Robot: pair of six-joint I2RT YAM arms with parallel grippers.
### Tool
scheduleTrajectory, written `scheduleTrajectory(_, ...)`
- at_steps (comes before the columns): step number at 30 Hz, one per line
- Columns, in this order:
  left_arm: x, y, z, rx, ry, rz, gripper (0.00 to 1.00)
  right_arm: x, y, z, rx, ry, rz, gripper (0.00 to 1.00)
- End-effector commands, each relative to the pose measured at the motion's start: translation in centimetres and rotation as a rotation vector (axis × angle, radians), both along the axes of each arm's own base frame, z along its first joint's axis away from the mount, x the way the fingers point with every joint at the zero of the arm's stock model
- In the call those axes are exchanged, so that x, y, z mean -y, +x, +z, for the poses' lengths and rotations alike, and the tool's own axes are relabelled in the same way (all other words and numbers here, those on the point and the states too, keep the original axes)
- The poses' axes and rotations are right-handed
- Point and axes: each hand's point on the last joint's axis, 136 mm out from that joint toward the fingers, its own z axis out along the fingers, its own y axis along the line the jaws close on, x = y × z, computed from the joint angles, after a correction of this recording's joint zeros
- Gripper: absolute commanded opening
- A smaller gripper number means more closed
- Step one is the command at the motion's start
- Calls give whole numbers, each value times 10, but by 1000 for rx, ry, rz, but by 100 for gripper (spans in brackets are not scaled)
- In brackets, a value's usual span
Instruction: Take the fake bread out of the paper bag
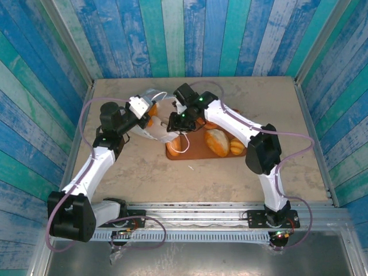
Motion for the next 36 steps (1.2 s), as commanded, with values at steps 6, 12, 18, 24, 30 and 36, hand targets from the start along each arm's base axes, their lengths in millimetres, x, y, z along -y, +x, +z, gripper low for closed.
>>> scheduleTrajectory(6, 4, 3, -6, -4, -3, -20, 0, -18, 14, 1, 28, 28, -5, 45)
scheduleTrajectory(12, 1, 7, -6, -8, -6, 0, 0, -27, 9, 3, 56, 21, 22, 44)
scheduleTrajectory(18, -1, 10, -6, -11, -5, 20, 0, -23, 2, 16, 100, 12, 33, 43)
scheduleTrajectory(24, 0, 10, -5, -11, -10, 13, 1, -25, 2, 21, 115, 26, 43, 43)
scheduleTrajectory(30, 2, 12, -6, -15, -13, 5, 1, -40, 1, 7, 79, 52, 89, 43)
scheduleTrajectory(36, 3, 14, -7, -26, -14, -4, 0, -48, 2, -4, 61, 57, 111, 43)
